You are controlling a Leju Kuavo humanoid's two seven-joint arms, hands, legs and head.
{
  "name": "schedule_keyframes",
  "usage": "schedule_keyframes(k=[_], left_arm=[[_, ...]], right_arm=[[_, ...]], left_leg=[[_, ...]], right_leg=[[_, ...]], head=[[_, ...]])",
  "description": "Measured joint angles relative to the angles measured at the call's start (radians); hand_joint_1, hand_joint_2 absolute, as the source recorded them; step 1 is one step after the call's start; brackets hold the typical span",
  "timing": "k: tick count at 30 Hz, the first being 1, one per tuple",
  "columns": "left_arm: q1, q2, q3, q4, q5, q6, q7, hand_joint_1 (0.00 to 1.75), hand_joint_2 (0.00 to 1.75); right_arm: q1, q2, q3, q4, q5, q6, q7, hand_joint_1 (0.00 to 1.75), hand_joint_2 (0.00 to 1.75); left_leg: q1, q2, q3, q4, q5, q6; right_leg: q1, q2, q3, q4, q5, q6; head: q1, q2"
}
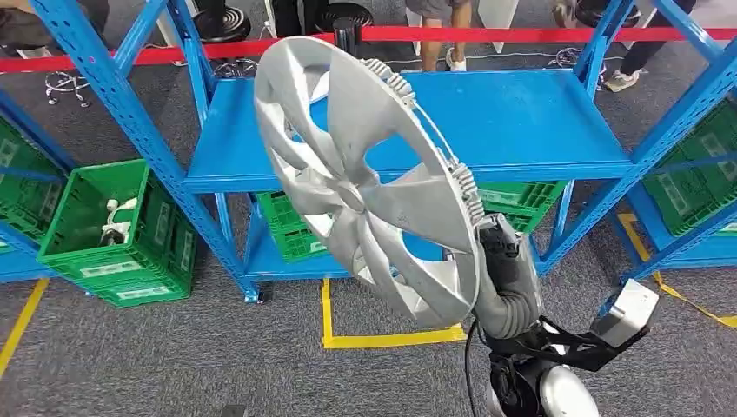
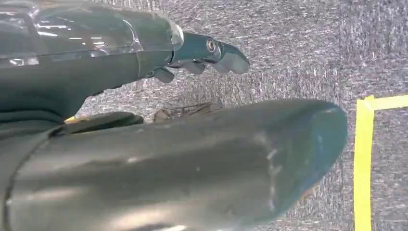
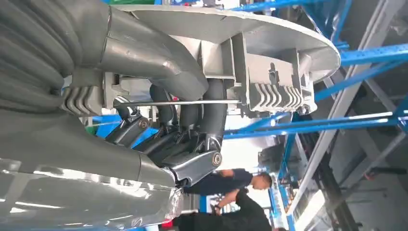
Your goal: Take the parts from the cabinet and place them on the table.
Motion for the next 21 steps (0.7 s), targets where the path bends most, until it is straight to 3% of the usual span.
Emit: schedule_keyframes(k=[1,2,6,8,10,11,12,13,15,16,17,21], left_arm=[[0.000,0.000,0.000,0.000,-0.001,0.000,0.000,0.00,0.00],[-0.002,0.000,0.000,0.000,-0.003,0.000,0.000,0.00,0.00],[-0.002,0.000,0.000,0.001,-0.004,0.000,0.003,0.00,0.00],[-0.004,0.000,0.000,0.001,-0.005,0.000,0.003,0.00,0.00],[-0.006,-0.001,0.000,0.001,-0.006,0.000,0.003,0.00,0.00],[-0.005,-0.001,0.000,0.001,-0.006,0.000,0.003,0.00,0.00],[-0.003,-0.001,0.000,0.001,-0.006,0.000,0.003,0.00,0.00],[-0.003,-0.001,0.000,0.002,-0.006,0.000,0.003,0.00,0.00],[-0.003,-0.001,0.000,0.002,-0.006,0.000,0.003,0.00,0.00],[-0.003,-0.001,0.000,0.002,-0.006,0.000,0.003,0.00,0.00],[-0.005,-0.002,0.000,0.002,-0.006,0.000,0.003,0.00,0.00],[0.000,-0.002,0.000,0.002,-0.005,0.000,0.003,0.00,0.00]], right_arm=[[0.000,0.000,0.000,0.000,0.002,0.000,0.000,1.75,1.75],[0.000,0.000,0.000,0.000,0.002,0.000,0.000,1.75,1.75],[0.001,0.000,0.003,-0.001,0.008,0.000,0.000,1.75,1.75],[0.003,0.000,0.003,-0.002,0.013,-0.001,-0.001,1.75,1.75],[0.007,0.000,0.003,-0.003,0.016,-0.002,-0.002,1.75,1.75],[0.010,0.000,0.003,-0.002,0.017,-0.003,-0.002,1.75,1.75],[0.015,0.000,0.004,-0.002,0.018,-0.003,-0.002,1.75,1.75],[0.016,0.000,0.005,-0.002,0.020,-0.003,-0.002,1.75,1.75],[0.015,0.000,0.007,-0.002,0.022,-0.004,-0.002,1.75,1.75],[0.015,0.000,0.008,-0.003,0.027,-0.006,-0.002,1.75,1.75],[0.015,0.000,0.008,-0.002,0.037,-0.010,-0.003,1.75,1.75],[0.014,-0.001,0.009,-0.002,0.071,-0.027,-0.002,1.75,1.75]], left_leg=[[-0.004,0.033,0.039,-0.079,0.017,0.006],[-0.018,0.060,0.050,-0.099,0.005,0.010],[-0.015,0.018,0.038,-0.104,0.017,0.032],[-0.007,-0.001,0.037,-0.107,0.024,0.043],[-0.007,-0.021,0.034,-0.107,0.027,0.048],[-0.007,-0.032,0.033,-0.106,0.027,0.049],[-0.007,-0.043,0.034,-0.106,0.028,0.050],[-0.007,-0.053,0.035,-0.106,0.028,0.049],[-0.007,-0.072,0.037,-0.106,0.030,0.046],[-0.007,-0.081,0.039,-0.106,0.031,0.045],[-0.012,-0.087,0.034,-0.104,0.032,0.038],[-0.006,-0.107,0.019,-0.110,0.045,0.012]], right_leg=[[0.001,-0.005,0.000,0.004,-0.004,0.005],[0.009,-0.008,-0.004,0.009,-0.007,0.011],[0.006,-0.043,-0.003,0.009,-0.008,0.025],[-0.001,0.023,-0.024,0.064,-0.059,0.042],[-0.006,0.043,-0.090,0.221,-0.140,0.049],[-0.008,0.045,-0.122,0.294,-0.165,0.051],[-0.009,0.046,-0.137,0.326,-0.165,0.050],[-0.010,0.046,-0.128,0.307,-0.139,0.049],[-0.012,0.053,-0.066,0.164,-0.048,0.044],[-0.012,0.070,-0.026,0.072,-0.002,0.041],[-0.012,0.100,-0.005,0.028,-0.006,0.034],[-0.008,0.081,-0.005,0.006,-0.005,0.015]], head=[[-0.003,0.000],[-0.005,0.000],[-0.001,0.000],[0.008,0.000],[0.026,0.000],[0.030,0.000],[0.032,0.000],[0.036,0.000],[0.044,0.000],[0.050,0.000],[0.053,0.000],[0.052,0.000]])
